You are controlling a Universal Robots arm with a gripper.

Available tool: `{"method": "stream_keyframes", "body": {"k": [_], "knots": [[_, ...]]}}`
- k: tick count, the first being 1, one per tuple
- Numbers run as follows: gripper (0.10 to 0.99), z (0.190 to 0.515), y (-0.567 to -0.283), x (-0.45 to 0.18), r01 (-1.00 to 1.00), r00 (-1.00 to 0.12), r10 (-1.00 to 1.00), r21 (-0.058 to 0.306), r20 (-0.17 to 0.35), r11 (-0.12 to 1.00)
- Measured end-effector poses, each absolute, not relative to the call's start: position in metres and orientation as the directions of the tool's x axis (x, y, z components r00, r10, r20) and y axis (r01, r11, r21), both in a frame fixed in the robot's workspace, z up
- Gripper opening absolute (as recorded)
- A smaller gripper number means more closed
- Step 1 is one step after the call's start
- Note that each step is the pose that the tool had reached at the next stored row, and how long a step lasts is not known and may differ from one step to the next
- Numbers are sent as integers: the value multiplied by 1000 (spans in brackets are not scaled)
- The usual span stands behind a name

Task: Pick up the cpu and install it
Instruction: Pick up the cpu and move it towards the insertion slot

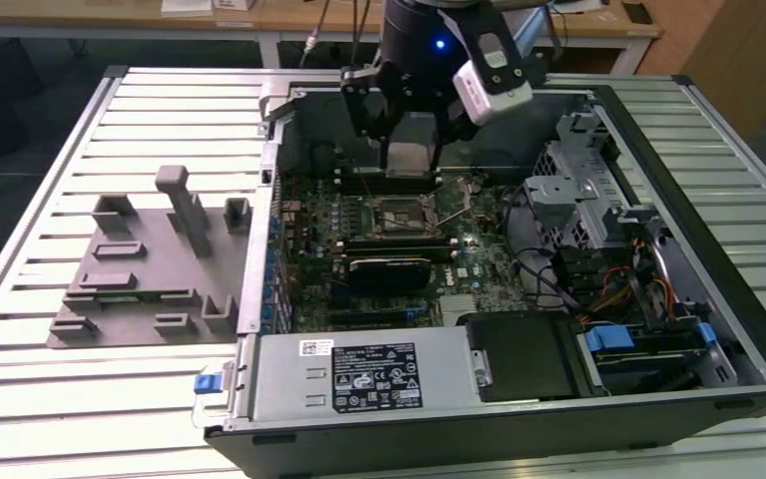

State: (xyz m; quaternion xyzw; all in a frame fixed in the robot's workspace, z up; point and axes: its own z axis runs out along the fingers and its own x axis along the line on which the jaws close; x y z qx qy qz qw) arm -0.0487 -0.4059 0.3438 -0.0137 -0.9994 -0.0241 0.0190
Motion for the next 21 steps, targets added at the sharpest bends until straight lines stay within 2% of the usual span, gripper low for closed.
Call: {"method": "stream_keyframes", "body": {"k": [21], "knots": [[545,302,-405,-38,27,-999,25,48,41,998]]}}
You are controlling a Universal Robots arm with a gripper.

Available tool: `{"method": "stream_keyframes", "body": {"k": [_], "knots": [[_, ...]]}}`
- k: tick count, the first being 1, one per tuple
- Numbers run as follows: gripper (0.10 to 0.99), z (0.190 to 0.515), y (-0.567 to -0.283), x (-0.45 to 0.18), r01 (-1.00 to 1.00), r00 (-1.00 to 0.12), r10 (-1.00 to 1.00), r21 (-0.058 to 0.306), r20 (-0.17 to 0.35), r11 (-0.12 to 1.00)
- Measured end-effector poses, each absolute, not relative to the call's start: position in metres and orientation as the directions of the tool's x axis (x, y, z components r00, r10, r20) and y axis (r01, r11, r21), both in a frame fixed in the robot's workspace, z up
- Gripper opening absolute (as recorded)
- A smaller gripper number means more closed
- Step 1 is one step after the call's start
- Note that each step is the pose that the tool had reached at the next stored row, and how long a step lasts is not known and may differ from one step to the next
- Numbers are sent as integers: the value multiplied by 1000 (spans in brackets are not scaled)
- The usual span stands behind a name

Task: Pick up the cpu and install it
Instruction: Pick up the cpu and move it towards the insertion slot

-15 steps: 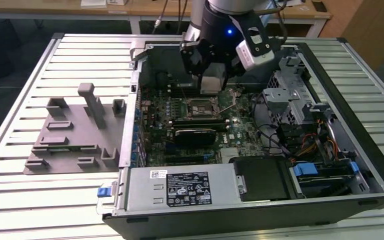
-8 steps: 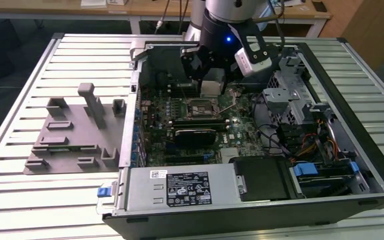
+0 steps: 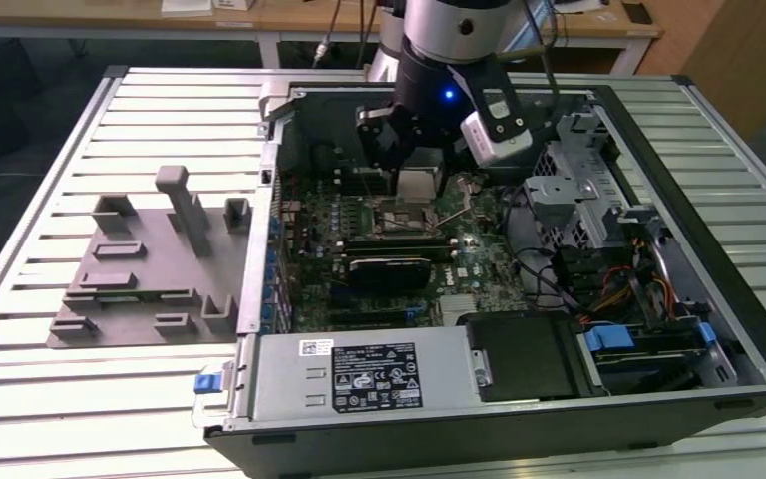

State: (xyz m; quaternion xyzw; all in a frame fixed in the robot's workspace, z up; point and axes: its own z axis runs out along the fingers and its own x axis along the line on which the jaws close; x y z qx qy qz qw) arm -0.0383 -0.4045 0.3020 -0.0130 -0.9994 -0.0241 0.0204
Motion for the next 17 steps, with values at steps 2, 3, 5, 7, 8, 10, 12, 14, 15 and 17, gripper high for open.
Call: {"method": "stream_keyframes", "body": {"k": [2,3,5,7,8,10,12,14,15,17], "knots": [[545,298,-404,-39,26,-999,24,48,39,999],[545,297,-403,-39,24,-999,23,48,37,999],[545,293,-400,-40,22,-999,20,48,35,999],[545,289,-395,-40,18,-999,16,48,32,999],[545,288,-393,-40,16,-999,14,48,30,999],[545,284,-388,-40,11,-1000,10,48,26,999],[545,280,-384,-40,6,-1000,4,48,23,999],[545,277,-381,-40,0,-1000,-1,48,20,999],[545,275,-379,-40,-3,-1000,-4,48,18,999],[545,271,-376,-40,-11,-1000,-11,48,17,999]]}}
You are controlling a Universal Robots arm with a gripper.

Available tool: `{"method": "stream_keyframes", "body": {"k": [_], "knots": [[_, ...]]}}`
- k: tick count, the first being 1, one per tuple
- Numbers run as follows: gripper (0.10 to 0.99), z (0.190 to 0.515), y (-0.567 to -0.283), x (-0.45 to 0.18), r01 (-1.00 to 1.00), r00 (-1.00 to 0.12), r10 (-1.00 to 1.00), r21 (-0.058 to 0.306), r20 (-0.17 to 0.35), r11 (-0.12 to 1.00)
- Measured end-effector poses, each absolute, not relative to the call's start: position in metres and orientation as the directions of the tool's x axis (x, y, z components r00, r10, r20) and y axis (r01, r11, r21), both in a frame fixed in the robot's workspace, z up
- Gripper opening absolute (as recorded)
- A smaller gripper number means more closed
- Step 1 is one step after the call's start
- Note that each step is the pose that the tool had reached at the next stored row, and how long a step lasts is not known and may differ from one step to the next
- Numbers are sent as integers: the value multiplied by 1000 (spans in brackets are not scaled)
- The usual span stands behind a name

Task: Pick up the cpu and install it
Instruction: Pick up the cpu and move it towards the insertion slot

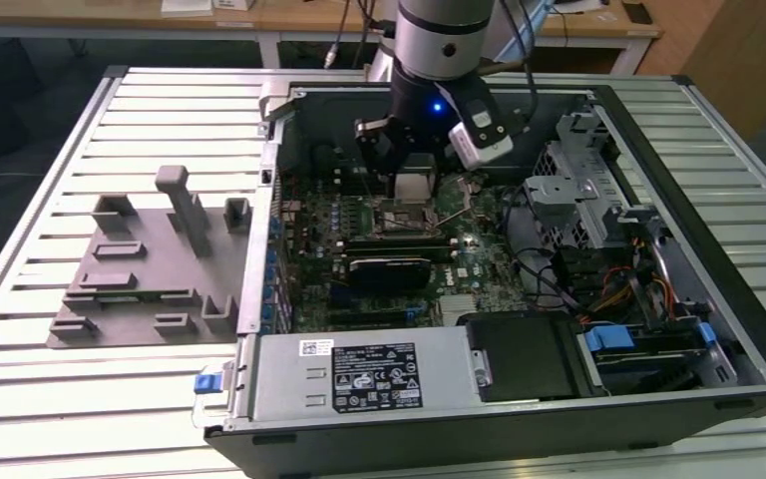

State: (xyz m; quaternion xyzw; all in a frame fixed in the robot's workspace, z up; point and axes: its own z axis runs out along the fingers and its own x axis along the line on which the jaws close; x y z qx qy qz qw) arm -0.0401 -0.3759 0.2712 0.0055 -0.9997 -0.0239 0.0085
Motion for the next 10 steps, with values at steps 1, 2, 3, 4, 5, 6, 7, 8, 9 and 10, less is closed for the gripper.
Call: {"method": "stream_keyframes", "body": {"k": [1,2,3,4,5,6,7,8,9,10], "knots": [[545,269,-375,-40,-14,-1000,-15,48,16,999],[545,268,-373,-40,-18,-1000,-19,48,15,999],[545,266,-372,-40,-21,-1000,-22,48,15,999],[545,264,-371,-40,-23,-1000,-24,48,14,999],[545,262,-370,-40,-26,-1000,-26,48,14,999],[545,260,-368,-40,-28,-1000,-28,48,14,998],[545,259,-367,-40,-29,-999,-30,48,14,998],[545,257,-365,-40,-30,-999,-30,48,14,998],[545,255,-363,-40,-30,-999,-31,47,14,998],[545,253,-362,-40,-31,-999,-31,47,14,998]]}}
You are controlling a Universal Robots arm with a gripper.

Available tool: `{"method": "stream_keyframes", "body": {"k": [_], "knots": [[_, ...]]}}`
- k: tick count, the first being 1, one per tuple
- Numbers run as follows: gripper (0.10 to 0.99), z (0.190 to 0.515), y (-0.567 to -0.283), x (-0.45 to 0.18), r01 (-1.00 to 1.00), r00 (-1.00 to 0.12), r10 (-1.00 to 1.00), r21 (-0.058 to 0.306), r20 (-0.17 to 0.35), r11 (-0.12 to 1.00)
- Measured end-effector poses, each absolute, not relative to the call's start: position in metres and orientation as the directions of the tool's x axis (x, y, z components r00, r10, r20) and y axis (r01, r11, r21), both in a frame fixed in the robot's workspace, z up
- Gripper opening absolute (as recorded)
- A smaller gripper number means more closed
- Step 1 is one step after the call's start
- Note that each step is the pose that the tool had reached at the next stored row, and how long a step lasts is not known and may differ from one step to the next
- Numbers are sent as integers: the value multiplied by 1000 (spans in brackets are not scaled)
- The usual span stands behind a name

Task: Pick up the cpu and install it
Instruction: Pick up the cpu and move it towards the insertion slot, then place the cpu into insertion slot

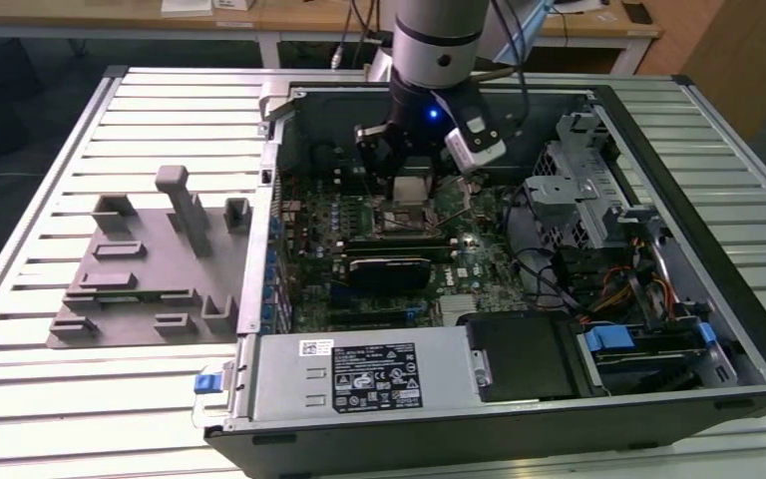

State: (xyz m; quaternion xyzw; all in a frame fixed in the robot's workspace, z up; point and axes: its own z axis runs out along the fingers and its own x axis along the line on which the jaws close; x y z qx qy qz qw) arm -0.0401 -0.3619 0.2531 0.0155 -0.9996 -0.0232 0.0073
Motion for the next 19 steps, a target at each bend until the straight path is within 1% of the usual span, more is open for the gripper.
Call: {"method": "stream_keyframes", "body": {"k": [6,19], "knots": [[545,244,-357,-40,-33,-999,-33,37,14,999],[545,244,-357,-40,-33,-999,-33,37,14,999]]}}
